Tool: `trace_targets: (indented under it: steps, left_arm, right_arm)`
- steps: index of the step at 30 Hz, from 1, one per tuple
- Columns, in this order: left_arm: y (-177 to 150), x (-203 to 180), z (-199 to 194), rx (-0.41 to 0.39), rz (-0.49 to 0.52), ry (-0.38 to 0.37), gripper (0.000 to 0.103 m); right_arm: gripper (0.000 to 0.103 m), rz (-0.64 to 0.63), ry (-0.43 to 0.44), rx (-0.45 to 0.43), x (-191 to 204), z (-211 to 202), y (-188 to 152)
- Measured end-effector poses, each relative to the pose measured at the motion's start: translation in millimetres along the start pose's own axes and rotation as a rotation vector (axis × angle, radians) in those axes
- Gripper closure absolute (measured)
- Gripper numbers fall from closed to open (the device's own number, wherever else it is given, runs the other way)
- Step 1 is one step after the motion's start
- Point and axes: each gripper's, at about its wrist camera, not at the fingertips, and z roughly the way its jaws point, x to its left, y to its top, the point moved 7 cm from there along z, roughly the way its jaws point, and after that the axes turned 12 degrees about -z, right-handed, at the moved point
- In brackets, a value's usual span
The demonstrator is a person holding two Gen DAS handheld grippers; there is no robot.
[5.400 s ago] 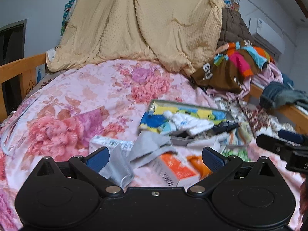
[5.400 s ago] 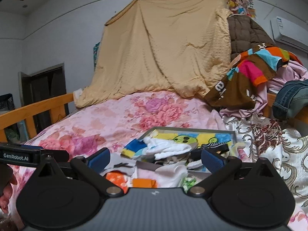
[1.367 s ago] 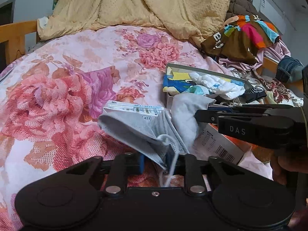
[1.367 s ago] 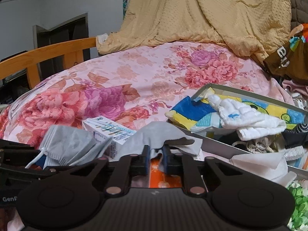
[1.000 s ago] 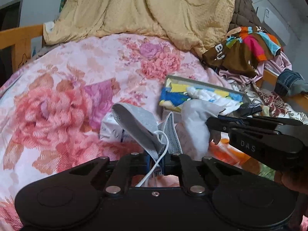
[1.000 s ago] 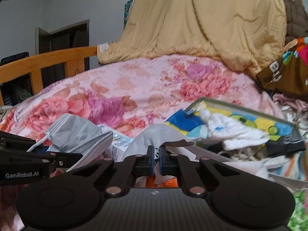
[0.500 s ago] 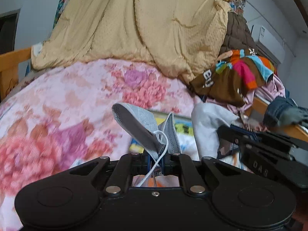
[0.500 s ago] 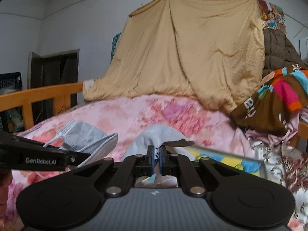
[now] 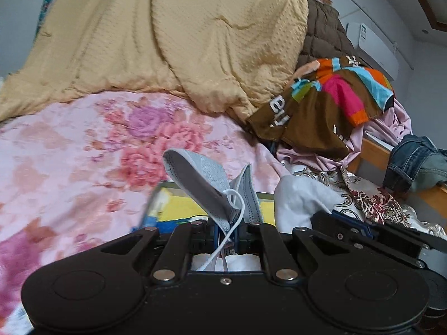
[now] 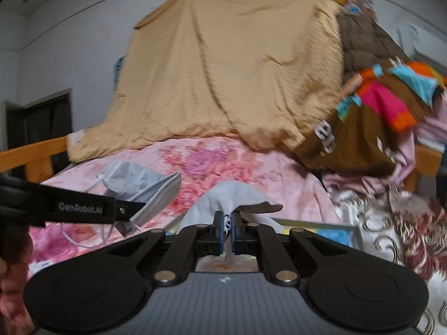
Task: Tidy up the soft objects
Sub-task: 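Lift the grey mask and grey cloth and carry them over the picture tray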
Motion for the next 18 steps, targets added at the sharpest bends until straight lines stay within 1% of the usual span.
trace_targets:
  steps: [2, 5, 7, 10, 12, 14, 18]
  left_arm:
    - [-2.8, -8.1, 19.7, 0.012, 0.009, -0.004, 0.093]
    - [-9.6, -15.0, 43.3, 0.050, 0.034, 0.000, 0.093]
    - [-13.3, -16.9, 52.4, 0.068, 0.052, 0.002, 0.093]
    - [-17.3, -16.9, 62.4, 0.101, 0.060, 0.005, 0.093]
    - [-20.1, -15.3, 68.3, 0.126, 0.047, 0.012, 0.093]
    - [-23.5, -13.6, 72.6, 0.146, 0.033, 0.018, 0.093]
    - [-31.2, -13.2, 75.1, 0.169, 0.037, 0.031, 0.092]
  right_arm:
    - [0.098, 0.049, -0.007, 0.023, -16.8, 10.1, -7.8]
    - [0.098, 0.129, -0.008, 0.056, -38.6, 20.4, -21.7]
    - [0.098, 0.189, 0.000, 0.080, -50.7, 25.4, -27.9]
    - [0.098, 0.249, 0.014, 0.108, -61.9, 29.5, -33.5]
    - [0.098, 0.286, 0.022, 0.128, -67.2, 31.4, -37.6]
    - [0.097, 0.304, 0.022, 0.149, -70.8, 32.9, -41.6]
    - [0.097, 0.320, 0.021, 0.179, -73.5, 35.4, -45.7]
